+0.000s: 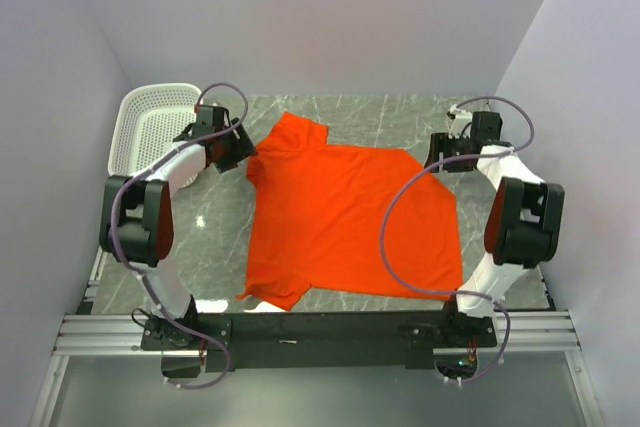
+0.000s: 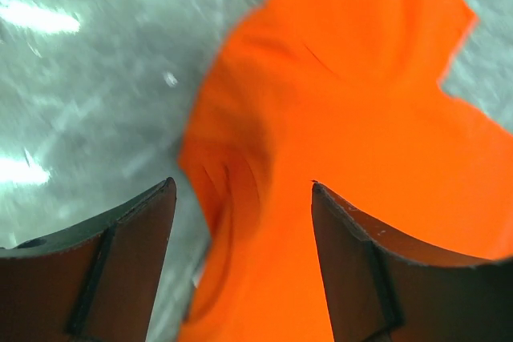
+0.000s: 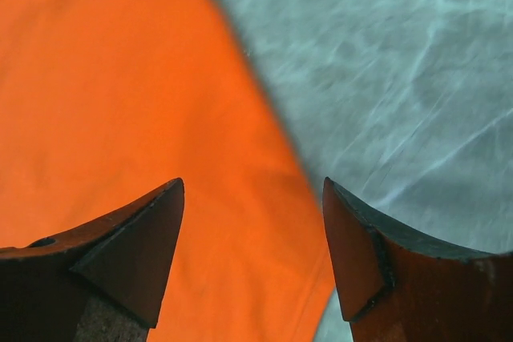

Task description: Fold and stack the t-shirts

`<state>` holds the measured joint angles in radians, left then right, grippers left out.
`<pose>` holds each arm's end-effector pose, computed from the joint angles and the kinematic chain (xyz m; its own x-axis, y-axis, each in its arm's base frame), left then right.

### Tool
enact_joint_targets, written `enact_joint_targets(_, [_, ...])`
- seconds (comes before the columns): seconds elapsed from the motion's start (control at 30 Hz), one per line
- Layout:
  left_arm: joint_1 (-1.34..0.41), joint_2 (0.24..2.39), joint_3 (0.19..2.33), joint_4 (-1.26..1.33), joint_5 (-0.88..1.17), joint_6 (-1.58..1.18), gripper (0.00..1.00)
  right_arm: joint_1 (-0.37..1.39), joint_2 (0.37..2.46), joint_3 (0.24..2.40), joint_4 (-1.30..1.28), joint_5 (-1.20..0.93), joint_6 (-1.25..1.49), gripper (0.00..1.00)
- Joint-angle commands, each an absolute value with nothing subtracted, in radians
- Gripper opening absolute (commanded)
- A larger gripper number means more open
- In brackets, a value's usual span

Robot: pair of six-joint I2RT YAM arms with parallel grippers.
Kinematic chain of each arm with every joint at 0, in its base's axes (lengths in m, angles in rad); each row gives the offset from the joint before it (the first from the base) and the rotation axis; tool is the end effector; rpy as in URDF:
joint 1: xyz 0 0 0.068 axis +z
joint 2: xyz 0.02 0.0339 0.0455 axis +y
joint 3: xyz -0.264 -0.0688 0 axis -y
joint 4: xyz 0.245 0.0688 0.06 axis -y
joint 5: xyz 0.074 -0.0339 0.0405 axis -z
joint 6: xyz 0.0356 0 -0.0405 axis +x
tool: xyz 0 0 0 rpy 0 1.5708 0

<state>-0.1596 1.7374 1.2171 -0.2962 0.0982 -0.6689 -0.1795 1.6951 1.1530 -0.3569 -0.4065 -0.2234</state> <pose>0.3757 -0.0640 0.2244 -0.7036 -0.5118 -0.4929 -0.2701 0.8343 -0.4807 0.3567 -0.0504 0.2169 -0.7337 -0.0737 -0.6755 -0.2468 0.9551 0.1639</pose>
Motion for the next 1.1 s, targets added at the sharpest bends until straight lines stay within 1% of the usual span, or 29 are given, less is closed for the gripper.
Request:
enact_joint_targets(0.0, [-0.146, 1.795, 1.295, -0.279, 0.083, -0.657, 0.73, -0.189, 1.782, 1.245, -0.314, -0.348, -0.138, 0.76])
enact_joint_targets(0.17, [-0.141, 1.878, 1.321, -0.317, 0.086, -0.643, 0.72, -0.181, 1.902, 1.339, -0.428, -0.425, -0.224, 0.74])
enact_joint_targets(0.23, [-0.140, 1.864, 1.312, -0.322, 0.087, -0.637, 0.71, -0.176, 1.942, 1.382, -0.481, -0.469, -0.265, 0.73])
enact_joint_targets(0.3, [-0.140, 1.836, 1.296, -0.311, 0.097, -0.630, 0.71, -0.173, 1.962, 1.403, -0.523, -0.466, -0.278, 0.73])
enact_joint_targets(0.43, [-0.140, 1.721, 1.264, -0.324, 0.123, -0.608, 0.71, -0.163, 2.019, 1.468, -0.566, -0.419, -0.267, 0.70])
enact_joint_targets(0.47, [-0.140, 1.692, 1.252, -0.324, 0.127, -0.601, 0.72, -0.161, 2.025, 1.479, -0.587, -0.420, -0.267, 0.66])
enact_joint_targets(0.5, [-0.140, 1.659, 1.237, -0.321, 0.132, -0.595, 0.72, -0.158, 2.032, 1.486, -0.597, -0.420, -0.265, 0.65])
enact_joint_targets(0.6, [-0.140, 1.458, 1.160, -0.318, 0.146, -0.562, 0.72, -0.144, 2.045, 1.505, -0.624, -0.411, -0.276, 0.59])
enact_joint_targets(0.63, [-0.138, 1.418, 1.122, -0.321, 0.144, -0.543, 0.72, -0.141, 2.045, 1.508, -0.624, -0.408, -0.281, 0.56])
enact_joint_targets(0.7, [-0.137, 1.301, 1.080, -0.330, 0.130, -0.529, 0.73, -0.140, 2.045, 1.517, -0.634, -0.416, -0.285, 0.46])
enact_joint_targets(0.73, [-0.135, 1.263, 1.034, -0.334, 0.126, -0.519, 0.73, -0.140, 2.036, 1.520, -0.637, -0.417, -0.290, 0.35])
enact_joint_targets(0.77, [-0.133, 1.228, 1.013, -0.336, 0.118, -0.512, 0.73, -0.138, 2.030, 1.523, -0.638, -0.419, -0.293, 0.31])
enact_joint_targets(0.83, [-0.129, 1.129, 0.947, -0.334, 0.118, -0.506, 0.74, -0.129, 1.996, 1.517, -0.630, -0.414, -0.308, 0.16])
enact_joint_targets(0.87, [-0.127, 1.099, 0.927, -0.331, 0.120, -0.505, 0.74, -0.124, 1.982, 1.514, -0.634, -0.417, -0.319, 0.00])
enact_joint_targets(0.97, [-0.124, 0.999, 0.865, -0.331, 0.127, -0.499, 0.74, -0.071, 1.876, 1.462, -0.647, -0.445, -0.395, 0.00])
enact_joint_targets(1.0, [-0.123, 0.958, 0.841, -0.331, 0.130, -0.494, 0.74, -0.010, 1.794, 1.401, -0.653, -0.455, -0.464, 0.00])
enact_joint_targets(1.07, [-0.124, 0.924, 0.819, -0.327, 0.136, -0.489, 0.75, 0.084, 1.696, 1.304, -0.660, -0.459, -0.537, 0.00])
